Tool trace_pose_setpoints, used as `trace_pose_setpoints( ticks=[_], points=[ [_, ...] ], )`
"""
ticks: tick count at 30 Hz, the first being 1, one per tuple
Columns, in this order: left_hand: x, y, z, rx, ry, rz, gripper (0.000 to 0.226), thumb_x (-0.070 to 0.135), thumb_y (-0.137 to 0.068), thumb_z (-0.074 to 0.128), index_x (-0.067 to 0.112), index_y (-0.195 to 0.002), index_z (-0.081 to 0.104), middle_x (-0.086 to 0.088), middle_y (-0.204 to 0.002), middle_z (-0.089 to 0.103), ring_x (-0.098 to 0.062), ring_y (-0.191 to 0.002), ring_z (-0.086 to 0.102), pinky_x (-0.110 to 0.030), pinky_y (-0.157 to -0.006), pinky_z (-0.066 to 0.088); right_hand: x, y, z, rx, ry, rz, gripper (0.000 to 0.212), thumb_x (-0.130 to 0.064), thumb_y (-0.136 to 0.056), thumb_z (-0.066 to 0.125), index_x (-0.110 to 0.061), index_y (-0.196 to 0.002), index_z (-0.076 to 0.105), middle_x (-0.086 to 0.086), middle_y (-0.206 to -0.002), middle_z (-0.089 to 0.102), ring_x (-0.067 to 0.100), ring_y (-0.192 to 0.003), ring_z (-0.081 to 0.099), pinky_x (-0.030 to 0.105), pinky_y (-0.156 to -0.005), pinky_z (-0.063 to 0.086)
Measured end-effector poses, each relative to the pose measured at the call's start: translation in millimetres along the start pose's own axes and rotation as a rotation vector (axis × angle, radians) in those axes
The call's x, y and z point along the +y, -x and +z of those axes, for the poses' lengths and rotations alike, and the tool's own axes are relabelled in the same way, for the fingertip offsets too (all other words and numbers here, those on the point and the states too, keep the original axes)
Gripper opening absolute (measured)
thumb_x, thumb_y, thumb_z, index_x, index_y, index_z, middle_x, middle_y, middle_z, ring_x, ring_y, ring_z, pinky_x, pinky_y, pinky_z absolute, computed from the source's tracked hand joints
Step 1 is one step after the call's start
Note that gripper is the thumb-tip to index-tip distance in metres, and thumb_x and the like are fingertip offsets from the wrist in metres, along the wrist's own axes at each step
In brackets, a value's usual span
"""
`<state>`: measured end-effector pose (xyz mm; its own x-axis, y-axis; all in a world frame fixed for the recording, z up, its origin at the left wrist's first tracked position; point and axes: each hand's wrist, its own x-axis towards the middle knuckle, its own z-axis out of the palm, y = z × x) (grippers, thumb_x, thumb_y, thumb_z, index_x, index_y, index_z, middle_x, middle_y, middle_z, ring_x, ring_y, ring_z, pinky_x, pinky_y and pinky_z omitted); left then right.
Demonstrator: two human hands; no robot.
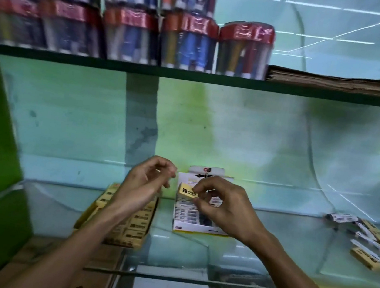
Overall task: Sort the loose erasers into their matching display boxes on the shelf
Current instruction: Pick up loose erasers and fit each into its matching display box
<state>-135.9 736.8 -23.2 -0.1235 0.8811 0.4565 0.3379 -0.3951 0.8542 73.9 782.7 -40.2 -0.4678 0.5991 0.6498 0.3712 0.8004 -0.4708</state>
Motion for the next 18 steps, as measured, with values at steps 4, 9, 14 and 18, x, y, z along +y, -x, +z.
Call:
trace_pose_setpoints(
  ticks=[4,9,14,18],
  points=[
    [-3.9,1.7,-40.4,0.163,0.021,-0.008,0.012,0.028,-0.096,0.059,0.019,-0.096,0.068,0.003,-0.086,0.069,-0.011,-0.073,0.062,-0.029,-0.071,0.051,-17.4,-18.1,31.6,-0.13,0.028,0.021,0.012,-0.021,-0.08,0.075,-0.025,-0.09,0.069,-0.012,-0.083,0.067,0.003,-0.07,0.06,0.009,-0.063,0.041],
    [-8.7,6.2,-65.5,0.216,0.024,-0.023,0.014,0.028,-0.096,0.059,0.017,-0.095,0.067,0.001,-0.086,0.067,-0.01,-0.071,0.06,-0.03,-0.07,0.05,-32.6,-33.9,56.2,-0.303,0.153,-0.025,0.014,-0.023,-0.083,0.071,-0.021,-0.097,0.07,-0.012,-0.088,0.063,-0.01,-0.074,0.053,0.002,-0.064,0.034],
    [-11.0,8.4,-75.2,0.215,0.008,-0.013,0.013,0.028,-0.096,0.058,0.019,-0.096,0.067,0.003,-0.087,0.068,-0.012,-0.074,0.062,-0.031,-0.071,0.051,-35.1,-44.1,68.2,-0.398,0.223,-0.004,0.015,-0.024,-0.083,0.068,-0.023,-0.097,0.068,-0.01,-0.093,0.064,0.003,-0.084,0.054,0.006,-0.066,0.037],
    [-10.2,7.5,-76.4,0.21,0.018,-0.001,0.011,0.026,-0.096,0.058,0.019,-0.095,0.067,0.002,-0.086,0.067,-0.009,-0.072,0.061,-0.027,-0.069,0.051,-35.5,-47.9,72.8,-0.418,0.25,0.018,0.014,-0.022,-0.082,0.068,-0.023,-0.096,0.067,-0.013,-0.088,0.058,0.006,-0.082,0.054,0.018,-0.07,0.042]
  ],
)
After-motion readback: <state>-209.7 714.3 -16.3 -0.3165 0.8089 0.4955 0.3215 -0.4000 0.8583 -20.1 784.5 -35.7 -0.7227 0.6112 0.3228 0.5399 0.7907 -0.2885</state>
